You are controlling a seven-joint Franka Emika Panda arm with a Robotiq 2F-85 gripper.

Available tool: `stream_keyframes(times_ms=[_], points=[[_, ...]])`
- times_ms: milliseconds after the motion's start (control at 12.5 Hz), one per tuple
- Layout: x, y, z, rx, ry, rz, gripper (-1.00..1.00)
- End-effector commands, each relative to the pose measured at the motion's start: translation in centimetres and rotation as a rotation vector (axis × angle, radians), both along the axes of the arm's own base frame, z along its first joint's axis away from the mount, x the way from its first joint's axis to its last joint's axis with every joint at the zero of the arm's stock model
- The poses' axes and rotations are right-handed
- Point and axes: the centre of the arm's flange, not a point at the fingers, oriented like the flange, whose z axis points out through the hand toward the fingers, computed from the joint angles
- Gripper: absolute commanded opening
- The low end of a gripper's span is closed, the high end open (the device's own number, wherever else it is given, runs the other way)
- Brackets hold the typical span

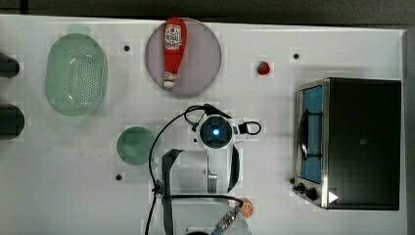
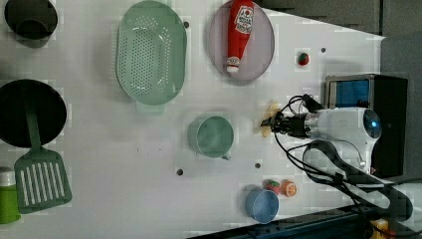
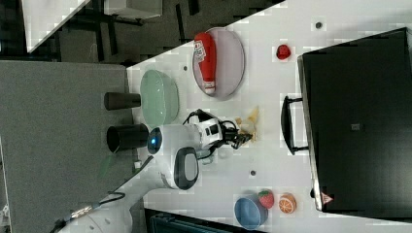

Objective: Pick Banana and place it in mug.

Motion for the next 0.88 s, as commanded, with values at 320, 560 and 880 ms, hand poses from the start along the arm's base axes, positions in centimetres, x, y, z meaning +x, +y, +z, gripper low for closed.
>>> stream_keyframes(times_ms=[320,560,880], points=[[0.5,-2.0,16.2,-0.001,-0.084,-0.016,-0.43],[-0.7,-1.6,24.2,0.002,-0.073,-0.013,-0.43],[-2.1,3.9,30.2,-0.012,-0.128,0.021,-0.43]])
